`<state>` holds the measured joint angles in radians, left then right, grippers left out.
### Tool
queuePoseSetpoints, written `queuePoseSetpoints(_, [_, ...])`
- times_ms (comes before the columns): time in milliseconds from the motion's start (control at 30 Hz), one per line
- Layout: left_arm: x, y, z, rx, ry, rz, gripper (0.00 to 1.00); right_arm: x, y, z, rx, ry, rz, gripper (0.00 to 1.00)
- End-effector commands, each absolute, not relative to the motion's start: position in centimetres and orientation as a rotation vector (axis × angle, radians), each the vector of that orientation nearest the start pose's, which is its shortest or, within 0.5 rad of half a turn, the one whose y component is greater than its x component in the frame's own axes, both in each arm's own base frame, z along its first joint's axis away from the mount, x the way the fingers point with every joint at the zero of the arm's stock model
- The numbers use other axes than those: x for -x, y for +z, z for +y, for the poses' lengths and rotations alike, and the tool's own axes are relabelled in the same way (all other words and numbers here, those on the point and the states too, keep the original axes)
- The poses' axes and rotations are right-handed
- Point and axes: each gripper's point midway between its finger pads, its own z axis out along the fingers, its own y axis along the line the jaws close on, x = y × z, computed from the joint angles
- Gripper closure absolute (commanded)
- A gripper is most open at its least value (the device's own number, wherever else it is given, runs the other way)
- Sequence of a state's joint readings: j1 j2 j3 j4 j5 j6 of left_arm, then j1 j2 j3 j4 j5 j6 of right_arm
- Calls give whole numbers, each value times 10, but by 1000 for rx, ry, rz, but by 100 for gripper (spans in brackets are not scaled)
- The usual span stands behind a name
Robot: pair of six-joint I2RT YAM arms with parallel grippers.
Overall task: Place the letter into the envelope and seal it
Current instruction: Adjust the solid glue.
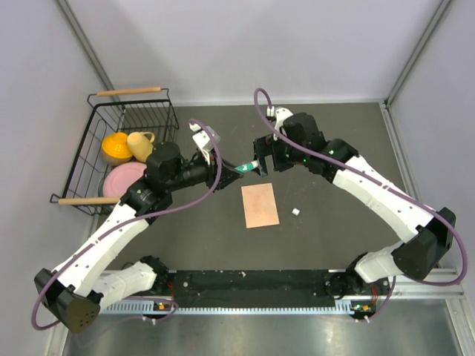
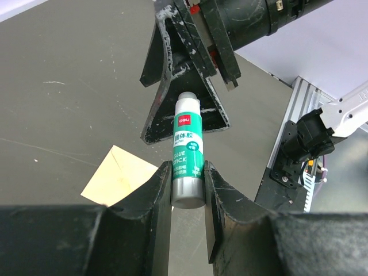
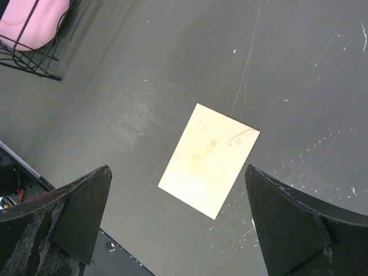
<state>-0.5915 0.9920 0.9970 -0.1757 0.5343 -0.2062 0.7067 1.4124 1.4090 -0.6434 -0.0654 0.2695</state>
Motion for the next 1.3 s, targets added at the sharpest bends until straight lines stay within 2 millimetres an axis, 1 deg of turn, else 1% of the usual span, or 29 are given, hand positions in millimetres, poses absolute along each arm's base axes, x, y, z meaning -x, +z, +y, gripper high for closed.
queuePoseSetpoints(0, [-225, 341, -267, -743, -1019, 1611, 100, -289, 277, 288, 550, 630, 2138, 1])
queuePoseSetpoints(167, [-225, 339, -269, -739, -1022, 1622, 100, -285, 279, 291, 584, 605, 2117, 1])
queuePoseSetpoints(300, [-226, 335, -270, -733, -1019, 1635, 100, -284, 281, 293, 581, 623, 2115, 1])
queuePoseSetpoints(500, [-226, 337, -271, -727, -1026, 1633, 100, -278, 283, 299, 601, 657, 2113, 1])
queuePoseSetpoints(700, [-227, 338, -273, -727, -1030, 1633, 100, -272, 282, 304, 644, 655, 2100, 1])
queuePoseSetpoints(900, [-227, 338, -277, -726, -1039, 1632, 100, -270, 283, 306, 645, 665, 2099, 1])
queuePoseSetpoints(1100, [-226, 336, -280, -732, -1044, 1636, 100, -262, 287, 314, 646, 740, 2107, 1])
queuePoseSetpoints(1267, [-228, 336, -280, -721, -1037, 1640, 100, -246, 291, 324, 712, 856, 2095, 1])
